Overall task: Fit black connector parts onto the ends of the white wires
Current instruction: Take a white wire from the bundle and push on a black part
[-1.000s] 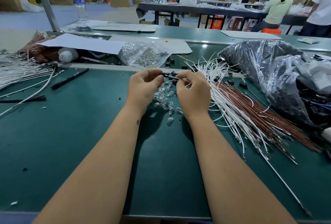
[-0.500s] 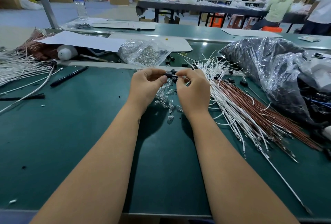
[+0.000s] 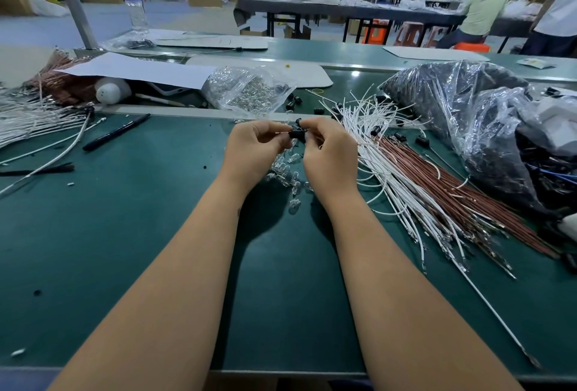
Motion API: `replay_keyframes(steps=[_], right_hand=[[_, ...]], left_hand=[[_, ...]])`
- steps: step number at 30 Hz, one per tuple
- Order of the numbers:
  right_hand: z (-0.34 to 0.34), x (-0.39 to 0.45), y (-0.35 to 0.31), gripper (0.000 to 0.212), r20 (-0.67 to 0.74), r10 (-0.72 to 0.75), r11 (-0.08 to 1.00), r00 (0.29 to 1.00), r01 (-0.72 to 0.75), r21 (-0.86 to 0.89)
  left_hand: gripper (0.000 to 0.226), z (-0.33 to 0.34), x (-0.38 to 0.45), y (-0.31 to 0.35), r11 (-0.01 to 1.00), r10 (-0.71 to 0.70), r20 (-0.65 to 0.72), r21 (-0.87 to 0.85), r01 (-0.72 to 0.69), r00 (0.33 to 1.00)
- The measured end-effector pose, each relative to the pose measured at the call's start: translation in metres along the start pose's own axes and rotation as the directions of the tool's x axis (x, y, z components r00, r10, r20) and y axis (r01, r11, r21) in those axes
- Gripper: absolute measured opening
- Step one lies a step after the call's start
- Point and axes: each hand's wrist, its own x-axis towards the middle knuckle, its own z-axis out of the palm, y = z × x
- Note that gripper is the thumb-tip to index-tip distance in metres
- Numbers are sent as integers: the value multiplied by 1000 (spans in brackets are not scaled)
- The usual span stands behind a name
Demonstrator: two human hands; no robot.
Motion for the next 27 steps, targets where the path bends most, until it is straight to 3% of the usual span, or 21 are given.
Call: replay_keyframes(steps=[10,14,16,18,21,24,27], right_hand=[[0,-1,-4,18,102,-56,998,993,60,-37],[0,1,1,17,55,-71,962,996,83,-258],[-5,4,6,17,-30,-42,927,999,28,-374],[-9,6,9,17,-80,-16,907,997,-19,-421],[-9,5,7,16,-55,14,935,998,-33,-354],[-7,4,4,16,7,-6,943,1000,8,-334],[-5,3,2,17,64,-48,936,997,67,-347]], left_hand=[[16,0,-1,-1,997,60,-68,61,-56,996],[12,-2,1,-1,991,61,-108,121,-48,992],[11,-9,4,-3,984,49,-231,177,-7,972],[13,-22,9,-5,962,36,-419,261,82,907],[21,-35,10,-8,905,33,-563,367,215,825],[39,-30,7,-9,770,159,-503,602,212,850],[48,-18,4,-3,709,322,-295,705,-23,899]])
